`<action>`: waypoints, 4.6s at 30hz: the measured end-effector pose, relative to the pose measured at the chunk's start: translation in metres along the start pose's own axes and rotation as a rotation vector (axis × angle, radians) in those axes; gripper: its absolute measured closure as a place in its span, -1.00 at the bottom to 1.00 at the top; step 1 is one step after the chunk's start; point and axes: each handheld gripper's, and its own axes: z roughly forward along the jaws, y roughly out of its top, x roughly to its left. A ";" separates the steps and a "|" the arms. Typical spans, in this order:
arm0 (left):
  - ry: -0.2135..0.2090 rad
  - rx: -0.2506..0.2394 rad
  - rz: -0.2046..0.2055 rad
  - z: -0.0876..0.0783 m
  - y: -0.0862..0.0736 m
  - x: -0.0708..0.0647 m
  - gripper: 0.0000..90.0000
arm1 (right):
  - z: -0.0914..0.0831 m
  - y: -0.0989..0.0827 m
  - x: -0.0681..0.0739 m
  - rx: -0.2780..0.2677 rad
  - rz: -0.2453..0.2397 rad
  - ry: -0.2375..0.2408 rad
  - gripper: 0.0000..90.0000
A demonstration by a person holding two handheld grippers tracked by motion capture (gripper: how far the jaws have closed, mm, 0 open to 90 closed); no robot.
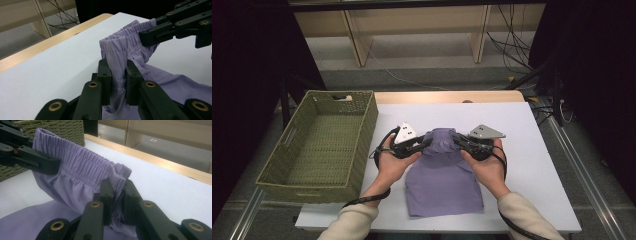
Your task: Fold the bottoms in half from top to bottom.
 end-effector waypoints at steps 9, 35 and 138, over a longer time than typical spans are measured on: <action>-0.003 -0.001 0.002 0.000 0.001 -0.002 0.72 | -0.002 -0.002 -0.002 -0.009 0.000 0.009 0.80; -0.007 0.007 0.008 -0.004 -0.001 -0.008 0.72 | -0.008 -0.005 0.002 -0.005 -0.001 0.027 0.80; -0.073 0.053 0.058 -0.019 -0.016 -0.037 0.71 | -0.039 -0.022 0.021 0.054 -0.053 0.076 0.80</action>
